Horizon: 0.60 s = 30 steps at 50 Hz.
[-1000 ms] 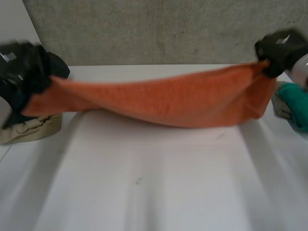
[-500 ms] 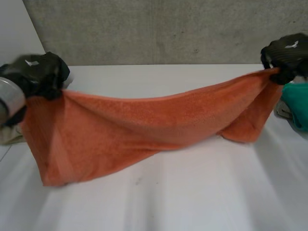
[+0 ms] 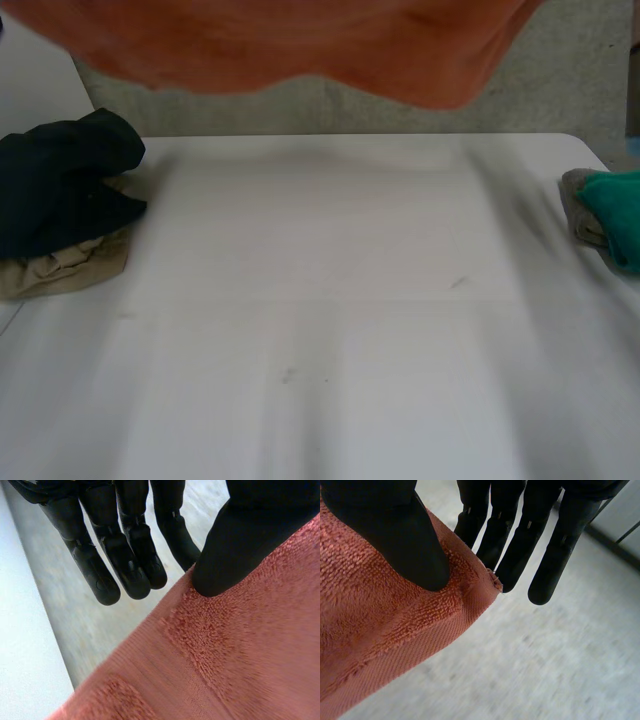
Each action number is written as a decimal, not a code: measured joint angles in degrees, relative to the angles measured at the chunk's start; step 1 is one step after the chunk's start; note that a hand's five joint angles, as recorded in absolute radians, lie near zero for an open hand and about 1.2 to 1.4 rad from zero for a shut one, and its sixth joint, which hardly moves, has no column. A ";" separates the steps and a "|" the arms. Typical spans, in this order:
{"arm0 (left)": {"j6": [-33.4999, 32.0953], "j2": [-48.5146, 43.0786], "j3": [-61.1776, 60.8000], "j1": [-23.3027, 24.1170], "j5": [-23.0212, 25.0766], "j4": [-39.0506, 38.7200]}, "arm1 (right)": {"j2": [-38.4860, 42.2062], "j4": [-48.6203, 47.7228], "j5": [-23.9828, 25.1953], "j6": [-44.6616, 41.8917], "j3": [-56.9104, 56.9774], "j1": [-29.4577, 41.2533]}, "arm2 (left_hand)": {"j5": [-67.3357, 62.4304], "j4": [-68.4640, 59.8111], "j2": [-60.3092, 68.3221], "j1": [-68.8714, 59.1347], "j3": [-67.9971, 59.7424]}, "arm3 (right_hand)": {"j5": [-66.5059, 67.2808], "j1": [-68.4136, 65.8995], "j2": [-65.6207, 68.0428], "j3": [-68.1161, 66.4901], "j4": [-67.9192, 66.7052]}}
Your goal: Fold the laundry.
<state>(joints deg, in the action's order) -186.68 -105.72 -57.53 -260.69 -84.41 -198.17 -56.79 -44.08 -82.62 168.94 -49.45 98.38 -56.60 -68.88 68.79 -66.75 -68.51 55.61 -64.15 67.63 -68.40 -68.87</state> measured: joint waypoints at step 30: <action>-22.00 0.33 -49.18 -3.58 9.91 8.95 | -9.34 37.13 22.92 -33.20 -44.01 -10.59 | 0.00 0.00 0.01 0.00 0.00 | 0.00 0.00 0.01 -0.01 0.00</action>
<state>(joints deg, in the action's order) -208.68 -105.39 -106.71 -264.27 -74.50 -189.22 -66.13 -6.96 -59.70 135.74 -93.47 87.79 -56.60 -68.88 68.80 -66.75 -68.51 55.62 -64.15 67.65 -68.41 -68.87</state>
